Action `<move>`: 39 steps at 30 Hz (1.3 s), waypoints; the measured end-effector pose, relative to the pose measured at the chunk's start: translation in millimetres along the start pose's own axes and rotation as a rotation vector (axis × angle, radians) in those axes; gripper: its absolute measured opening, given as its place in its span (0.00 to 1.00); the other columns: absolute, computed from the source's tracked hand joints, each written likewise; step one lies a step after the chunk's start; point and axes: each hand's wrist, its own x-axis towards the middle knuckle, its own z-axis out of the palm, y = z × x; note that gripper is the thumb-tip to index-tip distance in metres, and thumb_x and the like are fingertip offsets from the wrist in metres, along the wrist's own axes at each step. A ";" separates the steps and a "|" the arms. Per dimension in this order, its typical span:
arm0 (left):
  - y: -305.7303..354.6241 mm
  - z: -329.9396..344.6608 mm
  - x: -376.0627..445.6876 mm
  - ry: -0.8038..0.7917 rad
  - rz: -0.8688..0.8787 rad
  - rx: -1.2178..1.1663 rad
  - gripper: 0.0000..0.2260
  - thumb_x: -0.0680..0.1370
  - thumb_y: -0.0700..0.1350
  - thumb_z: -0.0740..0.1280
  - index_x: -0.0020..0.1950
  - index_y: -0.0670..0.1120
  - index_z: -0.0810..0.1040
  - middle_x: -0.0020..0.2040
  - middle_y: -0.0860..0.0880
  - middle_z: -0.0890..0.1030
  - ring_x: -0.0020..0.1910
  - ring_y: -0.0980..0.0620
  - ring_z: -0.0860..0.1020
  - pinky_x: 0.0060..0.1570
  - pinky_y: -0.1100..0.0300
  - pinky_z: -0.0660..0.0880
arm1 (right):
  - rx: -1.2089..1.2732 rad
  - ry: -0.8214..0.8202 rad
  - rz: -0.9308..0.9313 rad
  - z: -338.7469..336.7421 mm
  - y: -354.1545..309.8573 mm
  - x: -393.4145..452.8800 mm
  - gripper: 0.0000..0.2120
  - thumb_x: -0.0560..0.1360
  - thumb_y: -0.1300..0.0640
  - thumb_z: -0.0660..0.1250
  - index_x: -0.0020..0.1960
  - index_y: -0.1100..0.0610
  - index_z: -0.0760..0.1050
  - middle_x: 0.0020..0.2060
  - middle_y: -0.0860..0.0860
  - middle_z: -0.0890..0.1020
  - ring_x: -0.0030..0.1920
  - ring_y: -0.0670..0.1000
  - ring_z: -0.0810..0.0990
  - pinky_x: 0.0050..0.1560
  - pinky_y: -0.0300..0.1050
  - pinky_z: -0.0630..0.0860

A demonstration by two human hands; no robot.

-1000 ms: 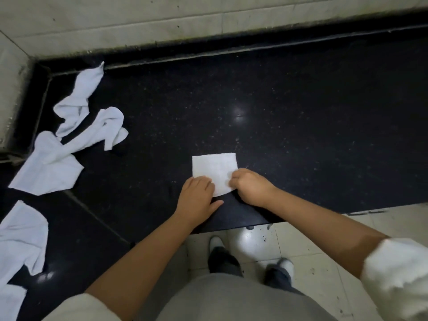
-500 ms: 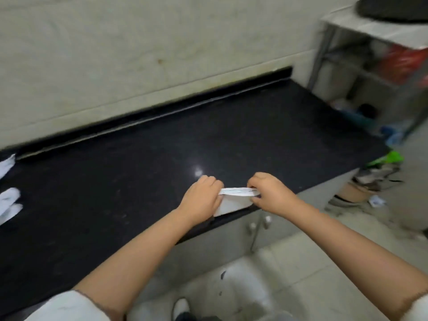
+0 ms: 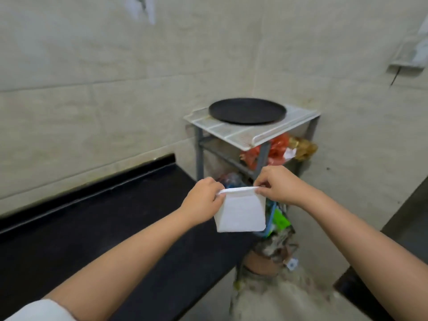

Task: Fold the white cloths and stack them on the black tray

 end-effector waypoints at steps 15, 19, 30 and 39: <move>25.9 -42.8 337.1 0.057 -0.168 -0.048 0.05 0.74 0.40 0.68 0.49 0.43 0.80 0.38 0.52 0.77 0.32 0.55 0.74 0.33 0.66 0.72 | 0.125 0.094 0.028 -127.6 228.0 237.6 0.06 0.73 0.62 0.65 0.47 0.58 0.80 0.36 0.48 0.77 0.37 0.48 0.74 0.31 0.30 0.66; 20.8 -39.0 406.0 0.175 -0.336 -0.037 0.09 0.75 0.37 0.65 0.53 0.39 0.79 0.45 0.42 0.82 0.43 0.46 0.79 0.47 0.56 0.76 | 0.362 0.063 0.082 -124.5 272.3 316.6 0.09 0.71 0.68 0.63 0.36 0.58 0.76 0.29 0.54 0.78 0.26 0.47 0.76 0.28 0.34 0.74; -32.0 64.5 486.7 0.120 -0.686 0.269 0.16 0.77 0.37 0.59 0.64 0.44 0.74 0.63 0.43 0.74 0.62 0.43 0.73 0.61 0.54 0.69 | 0.043 -0.086 -0.321 -25.2 350.6 439.1 0.11 0.72 0.67 0.58 0.47 0.61 0.78 0.50 0.58 0.77 0.51 0.59 0.76 0.51 0.48 0.72; -16.4 89.6 472.5 -0.009 -0.697 0.420 0.13 0.79 0.43 0.58 0.63 0.45 0.72 0.58 0.46 0.76 0.54 0.46 0.76 0.51 0.53 0.76 | -0.312 -0.172 -0.463 -18.4 356.5 408.7 0.05 0.75 0.66 0.56 0.42 0.59 0.68 0.51 0.57 0.73 0.44 0.55 0.71 0.38 0.46 0.65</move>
